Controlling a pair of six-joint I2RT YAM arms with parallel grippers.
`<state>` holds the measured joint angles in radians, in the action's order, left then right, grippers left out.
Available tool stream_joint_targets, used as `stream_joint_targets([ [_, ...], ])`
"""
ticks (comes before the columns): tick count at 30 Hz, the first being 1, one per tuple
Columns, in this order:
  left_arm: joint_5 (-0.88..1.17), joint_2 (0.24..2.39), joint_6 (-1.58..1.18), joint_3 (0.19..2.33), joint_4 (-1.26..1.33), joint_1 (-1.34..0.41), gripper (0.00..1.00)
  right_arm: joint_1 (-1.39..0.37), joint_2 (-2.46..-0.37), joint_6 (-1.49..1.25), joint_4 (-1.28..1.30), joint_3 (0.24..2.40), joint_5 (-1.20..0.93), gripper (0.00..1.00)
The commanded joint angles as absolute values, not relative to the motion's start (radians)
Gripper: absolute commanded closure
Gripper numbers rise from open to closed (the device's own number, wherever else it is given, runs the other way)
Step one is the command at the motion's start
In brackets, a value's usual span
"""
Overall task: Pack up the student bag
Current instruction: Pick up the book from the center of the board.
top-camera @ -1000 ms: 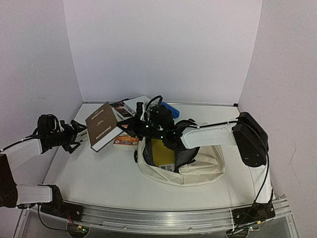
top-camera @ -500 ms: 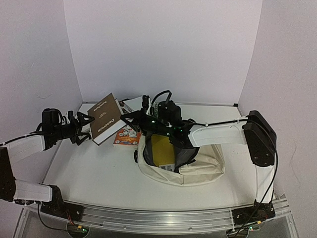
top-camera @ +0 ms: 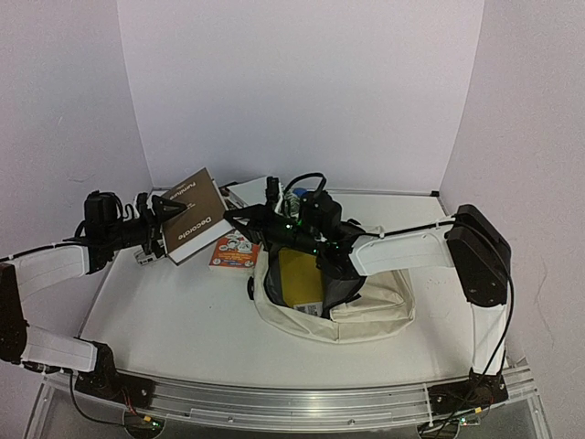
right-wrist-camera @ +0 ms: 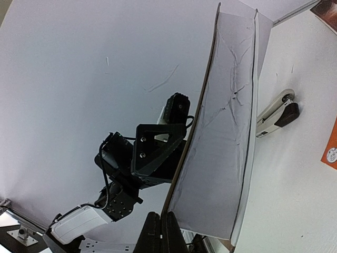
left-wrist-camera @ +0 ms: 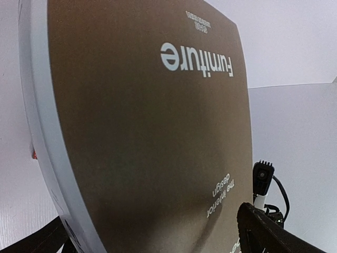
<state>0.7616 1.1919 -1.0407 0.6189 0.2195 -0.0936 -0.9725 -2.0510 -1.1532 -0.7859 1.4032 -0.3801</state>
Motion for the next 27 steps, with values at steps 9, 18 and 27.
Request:
stream_joint_targets([
  [9, 0.76, 1.151, -1.137, 0.647, 0.437, -0.104, 0.09, -0.942, -2.031, -1.267, -1.007, 1.339, -0.434, 1.0],
  [18, 0.768, 1.179, -1.147, 0.658, 0.442, -0.111, 0.39, -0.943, -2.023, -1.246, -1.009, 1.32, -0.441, 1.0],
  [27, 0.753, 1.166, -1.162, 0.655, 0.439, -0.112, 0.55, -0.932, -1.969, -1.165, -0.948, 1.263, -0.403, 0.84],
])
